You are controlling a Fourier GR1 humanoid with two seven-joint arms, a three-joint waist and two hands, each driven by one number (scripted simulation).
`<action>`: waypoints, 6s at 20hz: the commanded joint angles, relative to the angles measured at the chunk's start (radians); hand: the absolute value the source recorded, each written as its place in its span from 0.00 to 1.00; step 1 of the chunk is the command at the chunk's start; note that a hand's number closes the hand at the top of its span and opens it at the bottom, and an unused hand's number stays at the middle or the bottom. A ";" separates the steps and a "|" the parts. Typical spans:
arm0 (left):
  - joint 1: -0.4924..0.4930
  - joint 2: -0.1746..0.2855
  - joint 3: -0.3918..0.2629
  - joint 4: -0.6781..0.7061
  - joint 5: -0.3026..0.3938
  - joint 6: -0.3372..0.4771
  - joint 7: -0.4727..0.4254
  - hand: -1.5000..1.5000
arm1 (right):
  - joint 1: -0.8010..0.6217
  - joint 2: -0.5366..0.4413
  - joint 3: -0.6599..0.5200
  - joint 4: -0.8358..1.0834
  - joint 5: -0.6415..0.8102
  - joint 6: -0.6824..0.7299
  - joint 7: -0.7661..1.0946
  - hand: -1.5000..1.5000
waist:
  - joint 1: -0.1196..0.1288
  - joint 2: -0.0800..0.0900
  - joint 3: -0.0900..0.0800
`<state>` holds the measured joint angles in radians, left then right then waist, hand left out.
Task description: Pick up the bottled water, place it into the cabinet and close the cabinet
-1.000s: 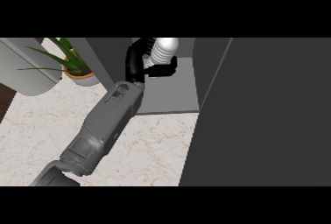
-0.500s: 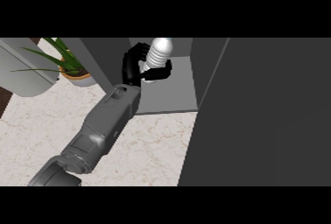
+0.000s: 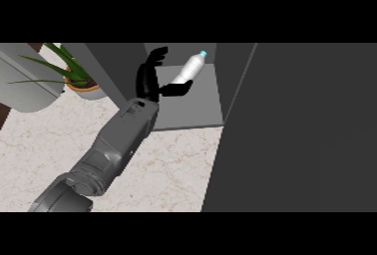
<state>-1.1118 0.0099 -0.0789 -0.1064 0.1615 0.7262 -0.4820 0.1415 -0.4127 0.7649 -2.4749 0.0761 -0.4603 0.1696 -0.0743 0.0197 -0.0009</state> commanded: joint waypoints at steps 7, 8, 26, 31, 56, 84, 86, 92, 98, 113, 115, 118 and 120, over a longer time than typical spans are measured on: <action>-0.015 0.015 -0.001 0.049 -0.025 0.076 0.008 0.00 | -0.013 0.009 0.042 -0.017 0.040 0.002 0.008 0.00 | -0.011 0.010 -0.002; 0.007 -0.008 0.002 0.041 -0.024 0.109 -0.022 0.00 | -0.004 -0.007 0.013 -0.046 0.001 0.011 0.008 0.00 | -0.012 0.011 -0.001; 0.079 -0.010 0.116 -0.161 0.128 -0.410 -0.297 1.00 | 0.001 -0.002 0.033 -0.040 0.025 -0.012 0.017 0.00 | 0.030 -0.011 -0.001; 0.082 -0.010 0.035 -0.222 0.213 -0.519 -0.227 1.00 | 0.020 -0.037 0.022 -0.110 0.034 -0.020 0.087 0.00 | 0.034 -0.024 -0.001; 0.853 0.090 -0.237 -1.159 0.355 -0.710 0.023 1.00 | -0.008 -0.166 0.041 -0.088 0.026 0.002 0.065 1.00 | 0.137 -0.046 0.000; 1.685 0.453 -0.001 -1.870 0.566 -0.943 -0.017 1.00 | -0.751 0.407 -0.064 0.329 -0.003 0.022 0.531 1.00 | 0.098 -0.020 -0.001; 1.706 0.473 0.043 -1.901 0.611 -0.948 0.010 1.00 | -0.786 0.409 -0.186 0.383 -0.059 0.054 0.508 1.00 | 0.099 -0.018 0.000; 1.813 0.466 0.099 -1.908 0.617 -1.056 -0.025 1.00 | -0.932 0.412 -0.326 0.579 -0.159 0.135 0.455 1.00 | 0.098 -0.020 0.000; 1.854 0.482 0.193 -1.905 0.667 -1.135 -0.026 1.00 | -0.974 0.345 -0.468 0.760 -0.273 0.267 0.359 1.00 | 0.097 -0.020 0.001; 1.773 0.492 0.249 -1.851 0.712 -1.175 0.047 1.00 | -1.080 0.368 -0.603 1.276 -0.259 0.353 0.075 1.00 | 0.114 -0.006 0.000; 1.739 0.478 0.214 -1.869 0.687 -1.137 0.065 1.00 | -1.084 0.368 -0.585 1.306 -0.237 0.344 0.065 1.00 | 0.110 -0.001 0.000; 1.745 0.473 0.213 -1.890 0.703 -1.144 0.065 1.00 | -1.059 0.361 -0.578 1.332 -0.233 0.330 0.038 1.00 | 0.121 0.003 0.000; 1.744 0.470 0.205 -1.885 0.695 -1.151 0.068 1.00 | -1.074 0.398 -0.557 1.347 -0.224 0.308 0.032 1.00 | 0.121 -0.002 -0.001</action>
<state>0.6449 0.4798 0.1283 -1.9998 0.8513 -0.4140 -0.4188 -0.9247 0.0006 0.2887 -1.3251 -0.1743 -0.0992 0.2080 0.0486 -0.0454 -0.0053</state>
